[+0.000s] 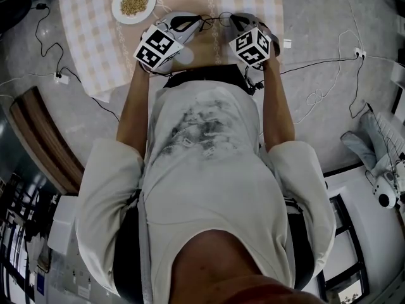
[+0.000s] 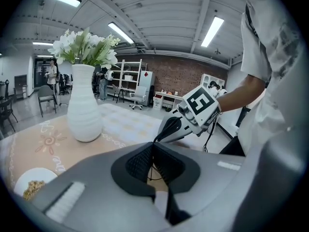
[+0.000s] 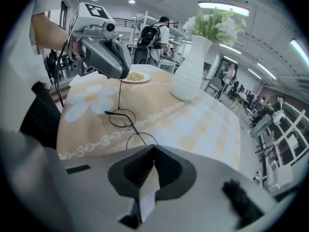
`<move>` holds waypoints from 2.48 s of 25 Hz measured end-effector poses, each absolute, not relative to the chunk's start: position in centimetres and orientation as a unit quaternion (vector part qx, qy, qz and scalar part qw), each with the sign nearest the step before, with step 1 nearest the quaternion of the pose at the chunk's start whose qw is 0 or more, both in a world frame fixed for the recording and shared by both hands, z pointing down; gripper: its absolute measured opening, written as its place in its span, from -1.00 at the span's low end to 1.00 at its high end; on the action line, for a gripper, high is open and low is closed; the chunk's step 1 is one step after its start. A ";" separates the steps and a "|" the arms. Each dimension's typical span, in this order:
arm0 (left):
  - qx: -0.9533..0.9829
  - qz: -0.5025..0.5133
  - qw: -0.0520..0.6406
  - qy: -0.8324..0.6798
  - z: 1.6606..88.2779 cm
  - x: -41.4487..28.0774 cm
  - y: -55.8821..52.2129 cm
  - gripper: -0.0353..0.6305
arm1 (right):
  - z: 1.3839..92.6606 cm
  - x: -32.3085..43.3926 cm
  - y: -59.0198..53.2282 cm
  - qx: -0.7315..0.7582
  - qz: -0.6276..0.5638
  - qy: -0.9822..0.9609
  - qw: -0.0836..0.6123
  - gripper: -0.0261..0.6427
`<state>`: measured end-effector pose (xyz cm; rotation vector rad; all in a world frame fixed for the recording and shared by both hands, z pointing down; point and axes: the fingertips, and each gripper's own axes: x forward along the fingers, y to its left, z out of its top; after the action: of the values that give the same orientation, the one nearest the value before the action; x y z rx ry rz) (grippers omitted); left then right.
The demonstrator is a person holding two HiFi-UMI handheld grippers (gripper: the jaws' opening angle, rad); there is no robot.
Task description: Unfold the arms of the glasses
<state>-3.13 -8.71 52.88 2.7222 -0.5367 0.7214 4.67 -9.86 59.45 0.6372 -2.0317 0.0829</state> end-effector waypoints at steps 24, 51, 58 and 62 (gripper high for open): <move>0.943 0.250 0.135 -0.171 52.3 -3.0 -8.4 -0.86 | 56.6 -0.5 -7.1 0.210 -0.036 -0.861 0.461 -0.63; 0.947 0.240 0.136 -0.166 51.2 -2.1 -8.2 -0.86 | 57.7 -3.7 -3.9 0.161 -0.094 -0.860 0.475 -0.54; 0.947 0.239 0.137 -0.165 51.2 -2.2 -8.0 -0.86 | 57.7 -3.7 -4.3 0.173 -0.122 -0.850 0.483 -0.56; 0.947 0.237 0.137 -0.166 51.1 -2.2 -8.1 -0.86 | 57.4 -4.0 -4.3 0.175 -0.136 -0.849 0.480 -0.62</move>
<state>-2.22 -8.09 51.10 2.7416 -0.4809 0.6868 -3.96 -4.31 57.44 0.4272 -2.0701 -0.3317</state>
